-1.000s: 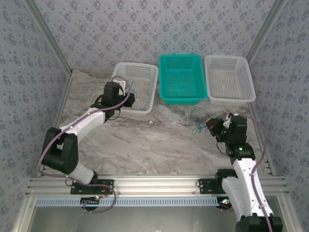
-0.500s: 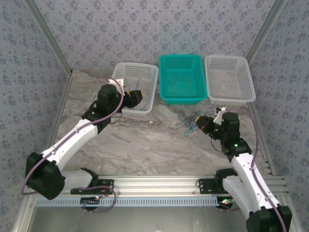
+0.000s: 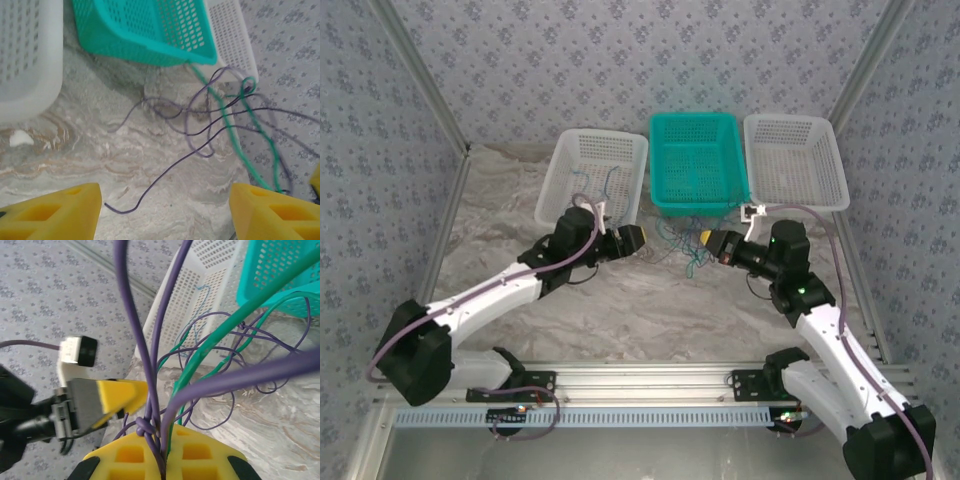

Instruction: Untangle the cables

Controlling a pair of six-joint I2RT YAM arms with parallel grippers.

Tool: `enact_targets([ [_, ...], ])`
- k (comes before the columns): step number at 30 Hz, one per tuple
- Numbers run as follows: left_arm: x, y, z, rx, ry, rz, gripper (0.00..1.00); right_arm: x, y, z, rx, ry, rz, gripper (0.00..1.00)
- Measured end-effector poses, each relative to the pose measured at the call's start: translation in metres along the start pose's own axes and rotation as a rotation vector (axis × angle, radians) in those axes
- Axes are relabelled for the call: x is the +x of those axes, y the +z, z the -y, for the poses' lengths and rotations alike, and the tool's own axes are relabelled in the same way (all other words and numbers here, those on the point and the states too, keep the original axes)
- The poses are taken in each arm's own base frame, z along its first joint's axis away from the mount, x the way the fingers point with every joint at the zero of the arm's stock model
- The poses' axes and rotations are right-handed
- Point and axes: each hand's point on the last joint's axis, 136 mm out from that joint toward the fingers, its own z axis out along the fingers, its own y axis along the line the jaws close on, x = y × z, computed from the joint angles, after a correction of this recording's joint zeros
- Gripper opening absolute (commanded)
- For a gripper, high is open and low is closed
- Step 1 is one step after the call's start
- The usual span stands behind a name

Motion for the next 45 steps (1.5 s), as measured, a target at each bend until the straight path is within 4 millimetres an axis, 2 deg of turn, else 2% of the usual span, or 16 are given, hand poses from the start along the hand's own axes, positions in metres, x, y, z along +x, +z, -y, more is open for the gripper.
enact_targets([
  [4,0.014,0.023,-0.012,0.039,-0.067,-0.036,0.65,0.0,0.001,-0.014,-0.038,-0.029,-0.01,0.0],
  [8,0.008,0.039,0.001,0.137,-0.096,-0.023,0.66,0.0,0.002,-0.024,-0.064,-0.047,-0.016,0.0],
  [11,0.001,0.043,0.014,0.209,-0.105,0.002,0.65,0.003,0.003,-0.027,-0.074,-0.054,-0.027,0.0],
  [19,-0.012,0.035,0.036,0.299,-0.085,0.047,0.67,0.005,0.004,-0.024,-0.054,-0.058,-0.027,0.0],
  [26,-0.024,0.005,0.058,0.33,-0.005,0.099,0.69,0.004,0.006,-0.02,-0.038,-0.051,-0.025,0.0],
  [28,-0.025,0.0,0.061,0.332,0.015,0.106,0.72,0.005,0.007,-0.018,-0.033,-0.047,-0.03,0.0],
  [30,-0.024,-0.001,0.06,0.327,0.026,0.106,0.82,0.005,0.008,-0.017,-0.032,-0.045,-0.032,0.0],
  [31,-0.024,0.0,0.059,0.323,0.036,0.105,0.91,0.005,0.008,-0.017,-0.032,-0.045,-0.032,0.0],
  [33,-0.024,0.0,0.059,0.322,0.053,0.105,0.97,0.005,0.008,-0.017,-0.032,-0.045,-0.032,0.0],
  [40,-0.025,0.001,0.068,0.368,0.11,0.115,0.96,0.003,0.01,-0.026,-0.072,-0.044,-0.031,0.0],
  [45,-0.029,0.013,0.062,0.314,0.132,0.109,0.92,0.007,0.015,-0.024,-0.069,-0.04,-0.05,0.0],
])
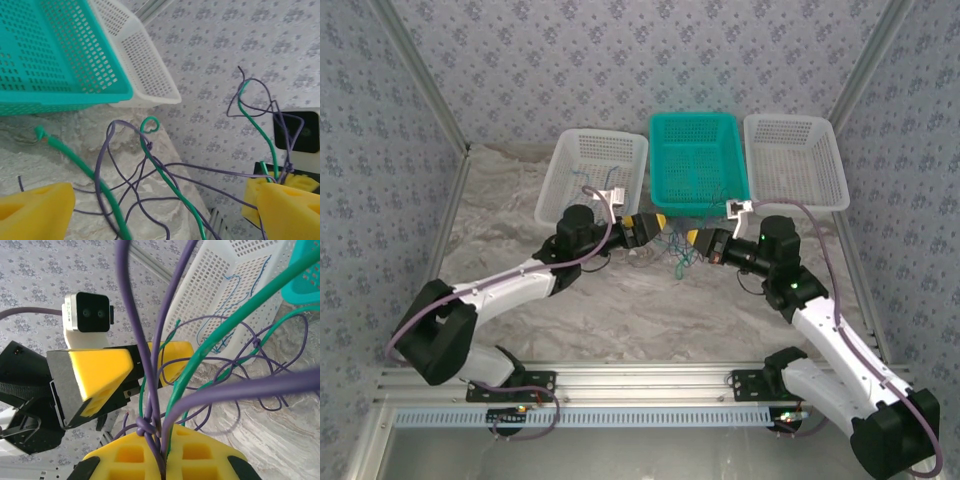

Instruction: Untangle the cables

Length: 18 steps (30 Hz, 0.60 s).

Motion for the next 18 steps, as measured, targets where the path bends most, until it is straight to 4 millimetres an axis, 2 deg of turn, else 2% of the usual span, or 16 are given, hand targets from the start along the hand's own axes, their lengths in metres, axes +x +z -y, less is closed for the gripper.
enact_targets([
  [4,-0.008,-0.006,-0.015,-0.126,0.048,0.0,0.9,0.005,0.0,0.003,0.011,-0.018,-0.021,0.0],
  [7,-0.025,-0.019,-0.017,-0.183,0.077,0.008,0.9,0.011,-0.001,0.005,0.024,-0.058,-0.055,0.0],
  [9,-0.04,-0.025,-0.013,-0.216,0.118,0.002,0.88,0.016,-0.003,0.005,0.027,-0.095,-0.079,0.0],
  [12,-0.053,-0.025,0.004,-0.229,0.213,-0.067,0.79,0.026,-0.007,0.004,0.019,-0.147,-0.119,0.0],
  [15,-0.052,-0.017,0.018,-0.207,0.298,-0.163,0.76,0.031,-0.01,-0.003,-0.003,-0.196,-0.157,0.0],
  [18,-0.033,-0.006,0.013,-0.187,0.316,-0.288,0.7,0.035,-0.012,-0.012,-0.038,-0.239,-0.186,0.0],
])
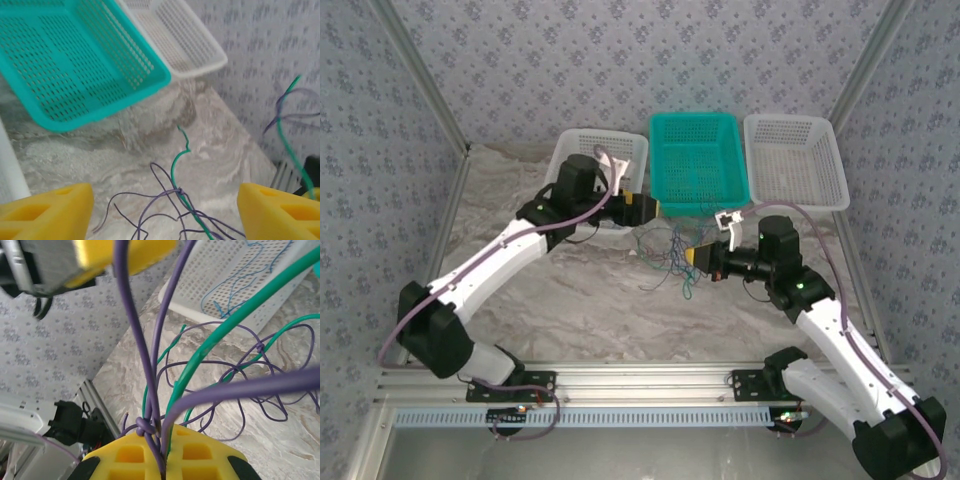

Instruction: Untangle the cables

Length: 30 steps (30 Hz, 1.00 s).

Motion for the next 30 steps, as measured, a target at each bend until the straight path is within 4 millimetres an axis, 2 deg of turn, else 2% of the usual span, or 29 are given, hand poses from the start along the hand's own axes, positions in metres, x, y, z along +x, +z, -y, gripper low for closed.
enact_targets([
  [4,0.036,0.033,-0.006,0.024,-0.014,-0.176,0.66,0.004,0.001,-0.007,-0.023,-0.034,-0.021,0.0],
  [5,0.048,0.041,-0.007,0.028,-0.016,-0.221,0.59,0.005,0.002,-0.007,-0.024,-0.036,-0.026,0.0],
  [9,0.08,0.055,-0.008,0.021,-0.023,-0.331,0.0,0.007,0.001,-0.004,-0.006,-0.037,-0.031,0.0],
  [14,0.075,0.052,-0.012,-0.013,-0.006,-0.309,0.0,0.004,-0.003,0.003,0.056,-0.042,0.0,0.0],
  [19,0.056,0.028,-0.022,-0.069,-0.021,-0.211,0.0,-0.001,-0.012,0.025,0.183,-0.034,0.061,0.0],
  [26,0.027,-0.008,-0.032,-0.118,-0.053,-0.054,0.0,0.016,-0.028,0.089,0.42,0.146,0.092,0.0],
  [30,0.018,-0.024,-0.042,-0.157,-0.074,0.004,0.0,0.033,-0.055,0.141,0.617,0.332,0.129,0.0],
])
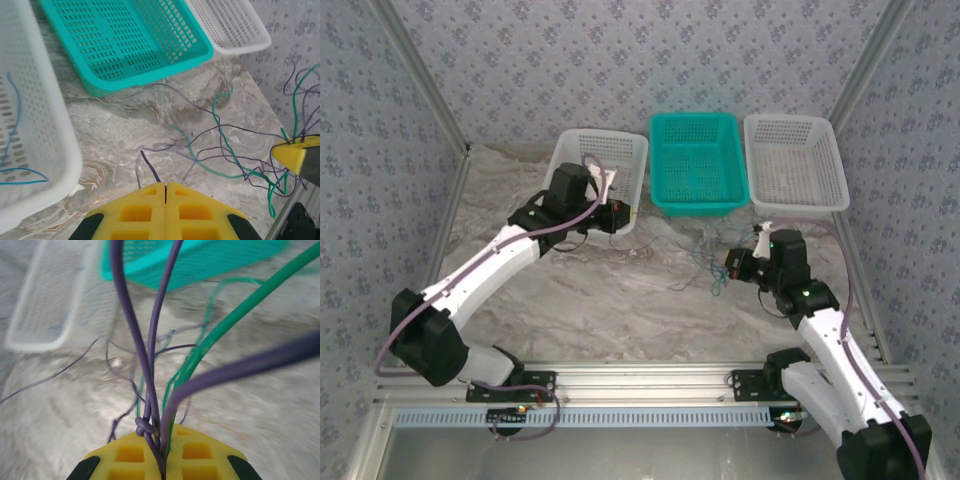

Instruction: Untangle the cables

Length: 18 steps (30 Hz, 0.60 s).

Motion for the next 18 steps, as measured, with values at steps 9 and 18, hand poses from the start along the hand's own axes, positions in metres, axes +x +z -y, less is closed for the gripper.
enact_targets([
  [9,-0.035,-0.061,-0.008,-0.029,-0.043,0.189,0.0,0.018,-0.006,0.099,0.249,0.415,0.04,0.0],
  [18,-0.101,-0.137,0.027,-0.001,0.04,0.441,0.0,0.035,-0.012,0.133,0.365,0.591,0.059,0.0],
])
